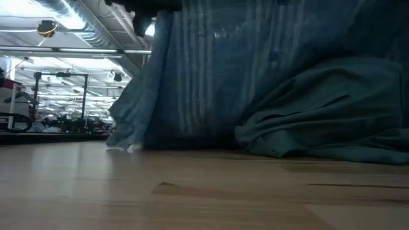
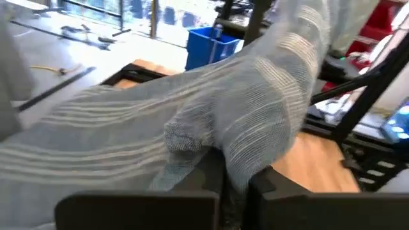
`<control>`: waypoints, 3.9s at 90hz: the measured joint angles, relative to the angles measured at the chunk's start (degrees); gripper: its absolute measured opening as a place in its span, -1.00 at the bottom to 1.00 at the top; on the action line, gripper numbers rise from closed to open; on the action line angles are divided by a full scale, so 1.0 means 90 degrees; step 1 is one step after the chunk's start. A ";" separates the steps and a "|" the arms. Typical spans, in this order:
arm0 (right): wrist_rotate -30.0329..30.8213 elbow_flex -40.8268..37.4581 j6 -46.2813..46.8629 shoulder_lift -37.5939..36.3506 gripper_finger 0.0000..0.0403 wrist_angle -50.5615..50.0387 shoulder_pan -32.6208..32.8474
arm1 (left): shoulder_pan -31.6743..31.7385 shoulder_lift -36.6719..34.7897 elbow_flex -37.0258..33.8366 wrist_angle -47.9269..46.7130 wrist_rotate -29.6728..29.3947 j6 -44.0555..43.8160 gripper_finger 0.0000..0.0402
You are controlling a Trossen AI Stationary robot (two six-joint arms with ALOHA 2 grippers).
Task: Unhang clothes
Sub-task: Remove the polo shirt from the hanger
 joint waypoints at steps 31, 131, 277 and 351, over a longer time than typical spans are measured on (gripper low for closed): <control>0.0297 0.0000 -0.0044 -0.0925 -0.47 -0.0207 0.0000 | 0.0070 -0.0824 0.0007 -0.1400 -0.0468 -0.0109 -1.00; -0.0410 0.0000 0.0012 -0.0090 -0.47 -0.0187 0.0000 | 0.0577 0.0112 0.0051 0.2102 0.1306 -0.1155 0.67; -0.0120 -0.0005 0.0121 0.0031 -0.45 -0.0826 0.0000 | 0.0172 0.2513 0.3172 -0.1055 0.2514 0.1012 -0.86; 0.1093 0.0009 0.0313 0.0529 -0.03 -0.0791 0.0000 | 0.0274 0.2282 0.3162 -0.1941 0.1978 0.1565 -0.86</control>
